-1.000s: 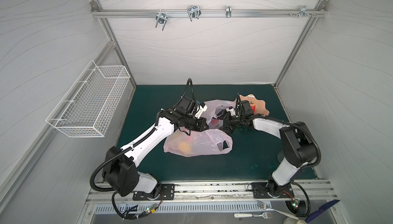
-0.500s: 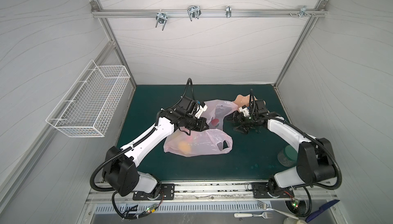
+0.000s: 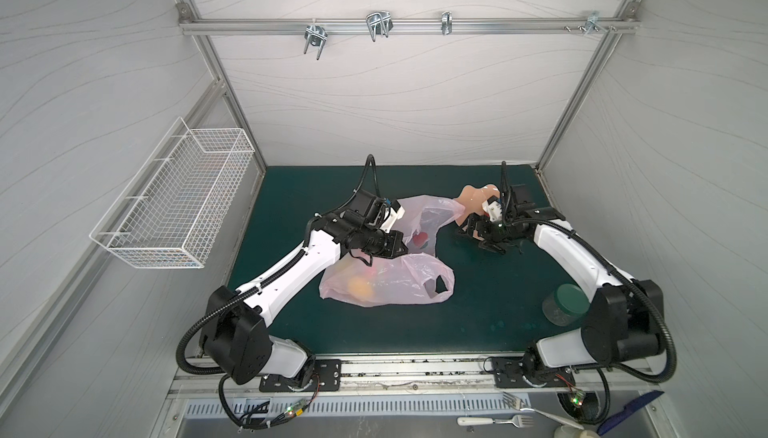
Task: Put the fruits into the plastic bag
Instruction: 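Move the right gripper back over the bowl above the apple, then lower the right gripper and close it on the red-yellow apple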
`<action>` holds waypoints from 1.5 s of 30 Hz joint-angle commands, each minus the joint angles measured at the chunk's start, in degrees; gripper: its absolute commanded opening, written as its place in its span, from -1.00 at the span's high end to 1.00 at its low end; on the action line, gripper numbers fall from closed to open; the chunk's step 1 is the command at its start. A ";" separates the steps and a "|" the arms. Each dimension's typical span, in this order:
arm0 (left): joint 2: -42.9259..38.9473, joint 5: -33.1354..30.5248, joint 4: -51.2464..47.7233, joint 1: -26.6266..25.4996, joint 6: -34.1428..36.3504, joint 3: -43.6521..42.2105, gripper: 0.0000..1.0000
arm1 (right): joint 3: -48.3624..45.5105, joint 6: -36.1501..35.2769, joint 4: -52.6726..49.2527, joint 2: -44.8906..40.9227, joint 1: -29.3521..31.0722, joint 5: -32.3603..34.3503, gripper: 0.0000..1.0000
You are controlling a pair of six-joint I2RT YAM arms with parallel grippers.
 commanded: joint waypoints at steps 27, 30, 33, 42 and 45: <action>-2.80 -1.32 -1.00 -0.31 -0.46 -0.05 1.00 | 24.59 -16.06 1.46 32.64 -9.70 26.64 -0.59; -2.52 -1.62 -1.27 -0.33 -0.52 0.19 1.00 | 27.89 -16.29 0.37 35.79 -9.63 26.37 -0.58; -2.53 -1.91 -1.15 -0.34 -0.72 0.20 1.00 | 30.77 -16.47 -0.63 38.64 -9.76 26.20 -0.55; -1.65 -1.88 -1.55 -0.38 -0.48 0.87 1.00 | 36.46 -16.81 -2.97 43.30 -9.72 26.59 -0.37; -1.39 -1.83 -1.48 -0.35 -0.38 0.92 1.00 | 37.49 -17.09 -3.60 44.04 -9.78 26.97 -0.27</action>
